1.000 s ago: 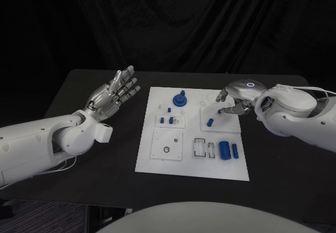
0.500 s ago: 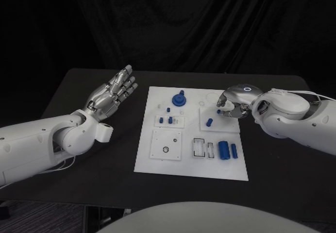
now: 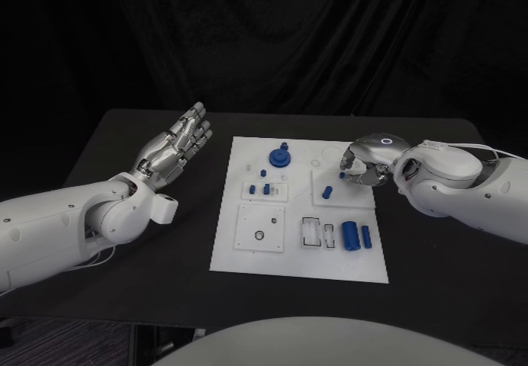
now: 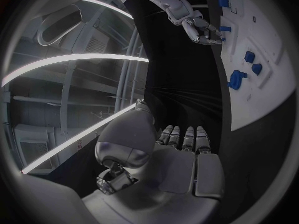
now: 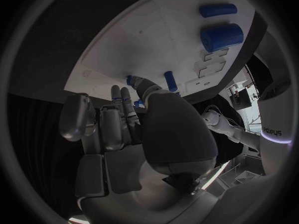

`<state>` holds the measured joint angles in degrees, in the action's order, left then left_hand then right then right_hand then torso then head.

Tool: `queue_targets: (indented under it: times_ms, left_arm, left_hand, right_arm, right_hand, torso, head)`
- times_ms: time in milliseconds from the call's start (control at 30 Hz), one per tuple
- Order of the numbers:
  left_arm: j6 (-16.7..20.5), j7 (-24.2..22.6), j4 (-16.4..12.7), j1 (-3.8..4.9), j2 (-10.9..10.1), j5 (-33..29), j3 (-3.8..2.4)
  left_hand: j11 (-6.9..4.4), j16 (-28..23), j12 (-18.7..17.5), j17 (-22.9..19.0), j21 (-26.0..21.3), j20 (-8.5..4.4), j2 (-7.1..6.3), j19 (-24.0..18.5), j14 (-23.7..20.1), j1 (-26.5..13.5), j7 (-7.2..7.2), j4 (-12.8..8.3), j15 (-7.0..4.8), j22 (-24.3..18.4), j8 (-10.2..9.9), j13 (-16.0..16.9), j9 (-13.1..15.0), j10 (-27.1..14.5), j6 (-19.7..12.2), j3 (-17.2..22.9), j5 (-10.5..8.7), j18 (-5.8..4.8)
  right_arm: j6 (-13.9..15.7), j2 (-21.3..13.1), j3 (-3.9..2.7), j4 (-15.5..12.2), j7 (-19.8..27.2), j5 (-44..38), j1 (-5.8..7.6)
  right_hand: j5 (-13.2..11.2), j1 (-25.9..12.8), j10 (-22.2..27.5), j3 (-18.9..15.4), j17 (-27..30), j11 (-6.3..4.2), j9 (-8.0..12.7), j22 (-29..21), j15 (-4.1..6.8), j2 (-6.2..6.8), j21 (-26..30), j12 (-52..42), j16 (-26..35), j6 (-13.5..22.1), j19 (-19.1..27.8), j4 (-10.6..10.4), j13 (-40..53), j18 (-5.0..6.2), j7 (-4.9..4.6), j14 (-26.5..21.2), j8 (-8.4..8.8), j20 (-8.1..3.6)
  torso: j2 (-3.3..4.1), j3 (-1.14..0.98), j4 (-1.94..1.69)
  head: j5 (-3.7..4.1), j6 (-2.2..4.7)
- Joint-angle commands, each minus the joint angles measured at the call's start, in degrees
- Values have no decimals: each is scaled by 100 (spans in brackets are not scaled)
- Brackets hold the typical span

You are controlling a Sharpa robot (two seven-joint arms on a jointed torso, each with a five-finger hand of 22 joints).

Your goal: Assemble the parts on the task board

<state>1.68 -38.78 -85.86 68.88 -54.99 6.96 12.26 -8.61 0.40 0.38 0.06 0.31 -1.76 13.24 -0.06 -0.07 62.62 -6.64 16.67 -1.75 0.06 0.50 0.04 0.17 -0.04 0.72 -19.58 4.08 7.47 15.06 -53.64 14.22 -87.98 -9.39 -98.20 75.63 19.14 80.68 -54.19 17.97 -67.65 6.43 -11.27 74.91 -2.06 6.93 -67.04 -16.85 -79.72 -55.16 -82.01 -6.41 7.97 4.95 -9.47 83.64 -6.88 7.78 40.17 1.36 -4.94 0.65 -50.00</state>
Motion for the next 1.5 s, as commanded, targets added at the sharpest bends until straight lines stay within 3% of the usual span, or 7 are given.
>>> queue_targets:
  times_ms: [33,133,367,600,1200,1267,1500]
  left_arm:
    - [171,-802,6,-12,22,127,-5]
    - [195,-786,17,-14,32,130,-5]
    - [274,-770,54,-17,48,133,-5]
    - [280,-773,91,-22,60,134,-5]
    - [240,-759,136,-39,76,134,-5]
    - [224,-751,141,-40,75,134,-5]
    - [167,-725,152,-43,74,133,-5]
  left_hand:
    - [20,-40,-38,-6,-31,-342,-5,6,7,-54,34,1,-707,-6,-30,-4,3,4,4,-28,-9,19]
    - [-8,-40,-38,-6,-31,-497,-12,6,7,-68,45,2,-841,-6,-29,-4,4,4,11,-35,-9,1]
    - [-67,-40,-38,-6,-31,-565,-5,6,7,-68,-29,-3,-883,-6,-27,-4,6,4,19,-29,12,-27]
    - [-14,-40,-38,-6,-31,-533,0,6,7,63,12,-9,-818,-6,-24,-4,9,4,33,21,213,-62]
    - [80,-40,-38,-6,-31,-549,-84,6,7,197,144,-14,-786,-6,-19,-4,15,4,58,27,186,-107]
    - [98,-40,-38,-6,-31,-539,-96,6,7,236,160,-15,-768,-6,-19,-4,15,4,59,37,205,-118]
    - [188,-40,-38,-6,-31,-461,-111,6,7,390,230,-8,-660,-6,-18,-4,16,4,66,88,342,-148]
  right_arm:
    - [126,11,-3,23,59,-48,-24]
    - [121,27,-3,43,69,-48,-38]
    - [135,90,-4,118,110,65,-67]
    - [169,166,-4,183,154,97,-92]
    - [175,272,-4,295,163,106,-195]
    - [195,269,-4,295,144,106,-202]
    - [277,234,-4,284,103,106,-210]
  right_hand:
    - [31,28,-57,42,-5,-6,-12,877,47,-11,-13,37,-20,-42,-9,-4,-8,-24,6,9,-29,-32]
    - [38,23,-76,51,-1,-8,-14,878,49,-7,-15,42,-19,-32,-10,-6,-12,-24,6,9,-21,-34]
    - [86,21,-173,124,19,-17,-14,877,59,7,-6,75,-13,40,-9,-3,-41,-23,-3,5,38,-45]
    - [59,3,-226,157,31,-15,-9,874,58,32,7,99,-8,81,-4,-10,-59,-22,-15,1,75,-47]
    - [239,177,-650,482,109,-115,-92,871,141,46,42,188,24,-193,13,179,-131,-13,74,-28,-1,-112]
    - [-83,231,-755,640,122,-139,-130,874,165,58,39,230,30,-270,13,264,-147,-15,95,-31,-24,-140]
    - [-122,275,-865,795,166,-162,-168,867,183,91,70,247,53,-317,29,358,-145,-9,108,-49,-31,-159]
  torso:
    - [-8,2,-8]
    - [-11,2,-9]
    - [0,10,-10]
    - [7,7,-7]
    - [13,-4,-8]
    - [13,-2,-7]
    - [13,-2,-11]
  head:
    - [15,0]
    - [5,0]
    - [-2,0]
    - [13,0]
    - [-11,0]
    - [-9,0]
    - [-34,0]
